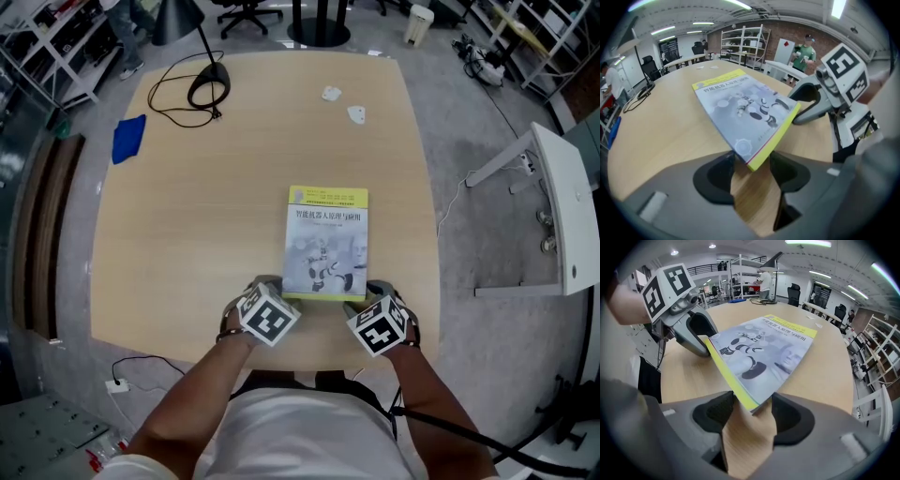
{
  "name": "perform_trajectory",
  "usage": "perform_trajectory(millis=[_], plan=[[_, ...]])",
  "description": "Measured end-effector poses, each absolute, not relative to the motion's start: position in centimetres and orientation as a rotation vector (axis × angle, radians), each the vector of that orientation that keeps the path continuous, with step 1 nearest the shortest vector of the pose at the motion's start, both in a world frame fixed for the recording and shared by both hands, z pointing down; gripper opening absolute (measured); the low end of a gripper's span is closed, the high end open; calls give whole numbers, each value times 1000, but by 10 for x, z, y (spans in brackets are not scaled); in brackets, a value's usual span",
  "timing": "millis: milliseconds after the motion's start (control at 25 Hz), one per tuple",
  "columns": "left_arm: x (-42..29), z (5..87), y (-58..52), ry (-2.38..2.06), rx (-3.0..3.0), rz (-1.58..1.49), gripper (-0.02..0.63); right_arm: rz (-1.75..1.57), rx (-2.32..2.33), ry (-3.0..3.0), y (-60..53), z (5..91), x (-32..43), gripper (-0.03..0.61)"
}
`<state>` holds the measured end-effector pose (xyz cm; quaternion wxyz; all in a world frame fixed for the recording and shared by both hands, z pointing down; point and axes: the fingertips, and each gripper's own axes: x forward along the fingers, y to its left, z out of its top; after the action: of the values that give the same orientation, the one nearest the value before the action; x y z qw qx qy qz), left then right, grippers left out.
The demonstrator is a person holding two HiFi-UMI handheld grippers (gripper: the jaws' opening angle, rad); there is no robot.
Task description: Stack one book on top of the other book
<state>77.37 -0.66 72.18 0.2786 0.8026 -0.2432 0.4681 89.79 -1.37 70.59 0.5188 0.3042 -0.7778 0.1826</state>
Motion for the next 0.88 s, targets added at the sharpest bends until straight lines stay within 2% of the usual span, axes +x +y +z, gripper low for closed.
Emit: perform_trajectory(millis=[280, 400, 880], plan=[[773, 722, -7, -719, 2194, 1257, 255, 384, 771, -1860, -14, 704, 898, 258], [773, 721, -4, -746, 2220, 1287, 264, 349, 764, -1855, -14, 703, 900, 276], [769, 728, -1, -754, 2181, 1328, 225, 340, 741, -1841, -14, 705, 897, 270]])
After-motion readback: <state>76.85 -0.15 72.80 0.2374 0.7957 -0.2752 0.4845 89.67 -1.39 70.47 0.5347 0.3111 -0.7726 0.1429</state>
